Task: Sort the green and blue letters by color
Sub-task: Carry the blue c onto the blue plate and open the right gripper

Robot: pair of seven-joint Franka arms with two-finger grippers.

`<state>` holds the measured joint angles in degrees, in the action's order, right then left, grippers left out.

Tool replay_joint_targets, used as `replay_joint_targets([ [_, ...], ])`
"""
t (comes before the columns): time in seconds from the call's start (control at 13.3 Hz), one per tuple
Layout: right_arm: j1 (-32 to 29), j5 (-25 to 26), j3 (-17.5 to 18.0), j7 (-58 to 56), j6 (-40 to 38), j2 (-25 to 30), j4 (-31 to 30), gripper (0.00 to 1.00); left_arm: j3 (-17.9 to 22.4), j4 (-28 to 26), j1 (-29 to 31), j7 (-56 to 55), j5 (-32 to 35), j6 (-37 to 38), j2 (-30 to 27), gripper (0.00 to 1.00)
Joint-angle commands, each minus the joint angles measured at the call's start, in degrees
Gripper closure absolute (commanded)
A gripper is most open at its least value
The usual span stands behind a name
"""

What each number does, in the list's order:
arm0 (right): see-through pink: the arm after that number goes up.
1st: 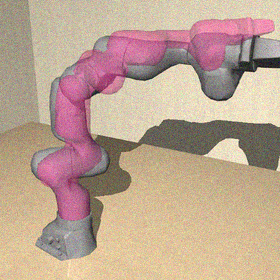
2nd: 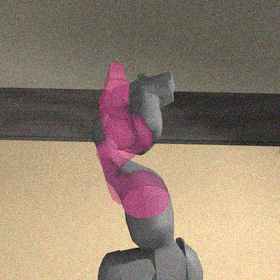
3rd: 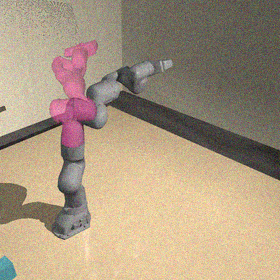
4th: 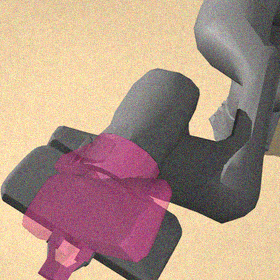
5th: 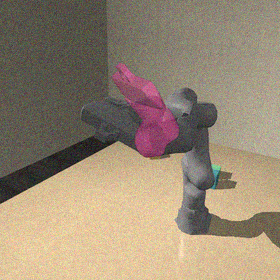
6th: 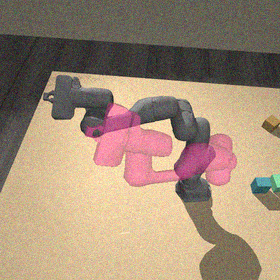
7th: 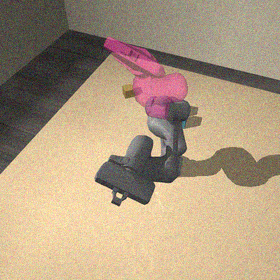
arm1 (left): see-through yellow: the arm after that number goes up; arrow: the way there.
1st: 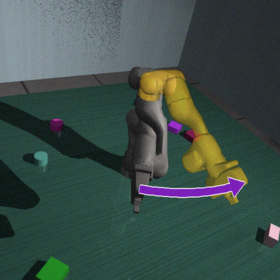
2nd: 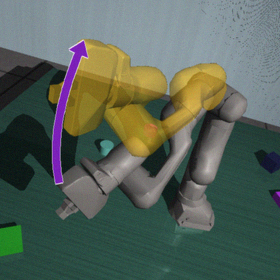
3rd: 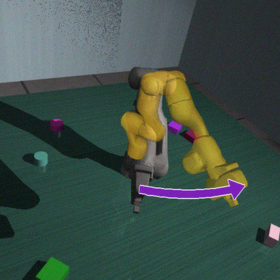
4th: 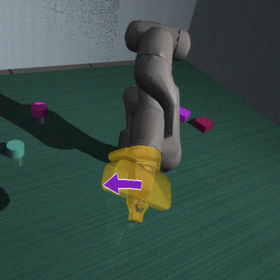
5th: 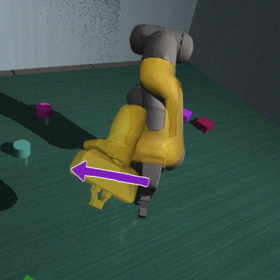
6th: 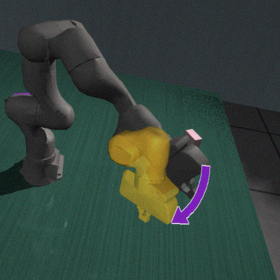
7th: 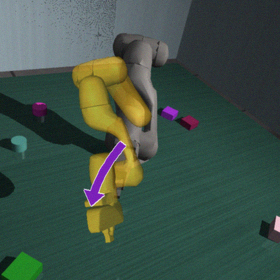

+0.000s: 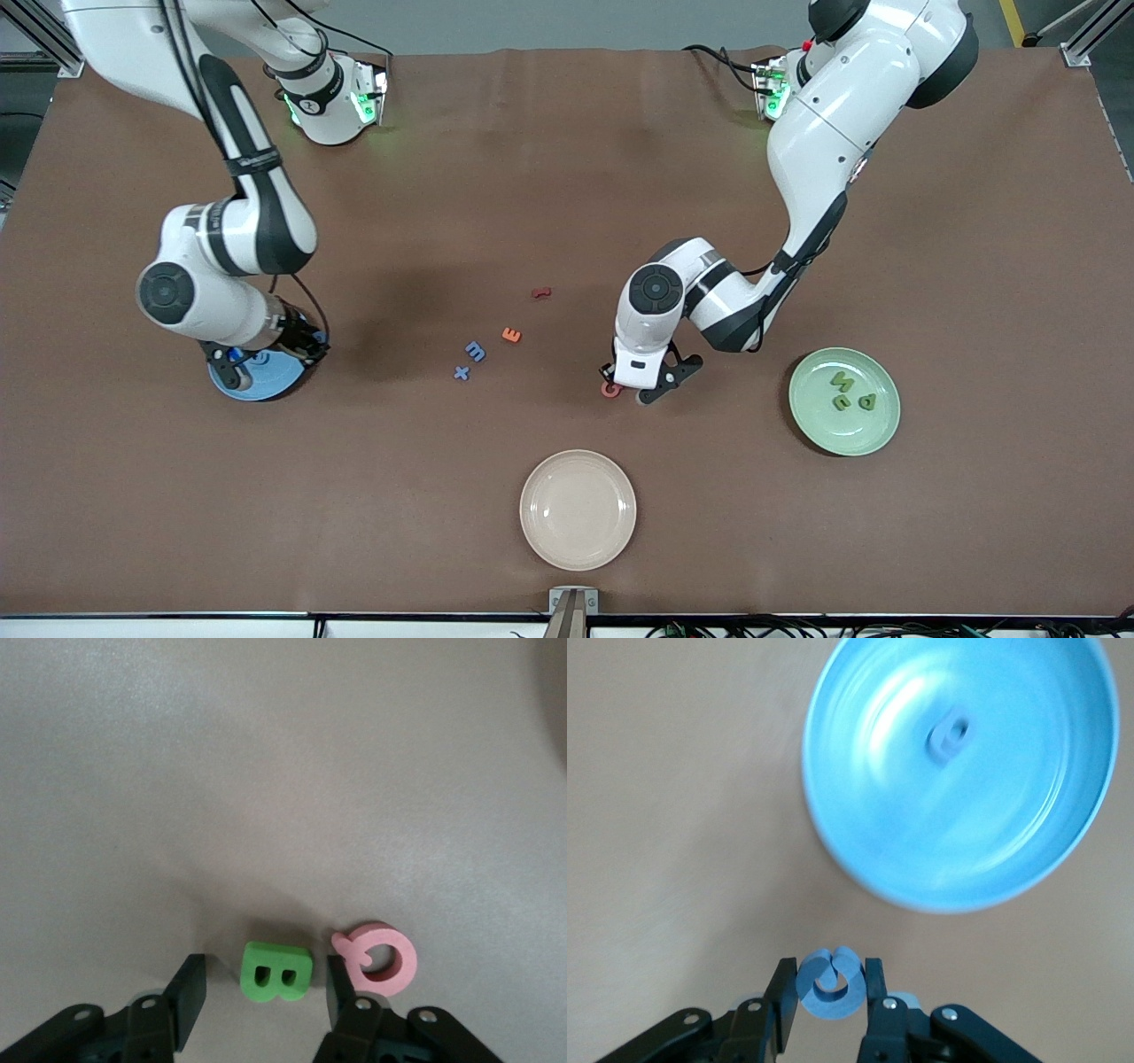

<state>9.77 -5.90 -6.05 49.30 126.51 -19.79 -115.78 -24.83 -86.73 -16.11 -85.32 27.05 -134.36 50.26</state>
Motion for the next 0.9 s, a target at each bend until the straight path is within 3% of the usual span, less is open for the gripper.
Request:
replay_joint_targets([
  [0.0, -4.39, 0.98, 1.04, -9.54, 0.93, 1.24, -1.99, 0.86, 0.4, 2.18, -0.59, 0.59, 0.02, -0.2, 1.59, 0.5],
  [0.15, -7.12, 1.06, 1.04, -17.35, 2.33, 0.89, -2.08, 0.82, 0.4, 2.09, -0.59, 0.33, 0.29, -0.2, 1.33, 0.81],
  [0.3, -9.67, 1.68, 1.04, -25.53, 4.61, 0.28, -2.08, 0.79, 0.4, 2.09, -0.59, 0.06, 0.29, -0.2, 0.89, 0.98],
  [0.53, -11.87, 1.77, 1.04, -33.19, 9.18, -1.39, -3.39, 0.73, 0.22, 1.83, 0.54, -0.2, 0.2, 1.11, -1.47, 1.0],
  [0.6, -12.14, 1.77, 1.04, -35.04, 10.5, -1.4, -4.62, 0.65, 0.22, 1.83, 0.64, -0.2, -0.24, 3.55, -3.05, 1.0],
  [0.68, -12.4, 1.77, 1.04, -35.5, 11.12, -1.31, -5.32, 0.49, 0.13, 1.91, 0.73, -0.72, -0.33, 6.19, -4.54, 1.0],
  [0.83, -12.23, 1.77, 1.12, -35.5, 10.6, -1.31, -5.51, 0.09, 0.22, 1.74, 1.77, -0.73, -0.5, 10.41, -8.76, 1.0],
])
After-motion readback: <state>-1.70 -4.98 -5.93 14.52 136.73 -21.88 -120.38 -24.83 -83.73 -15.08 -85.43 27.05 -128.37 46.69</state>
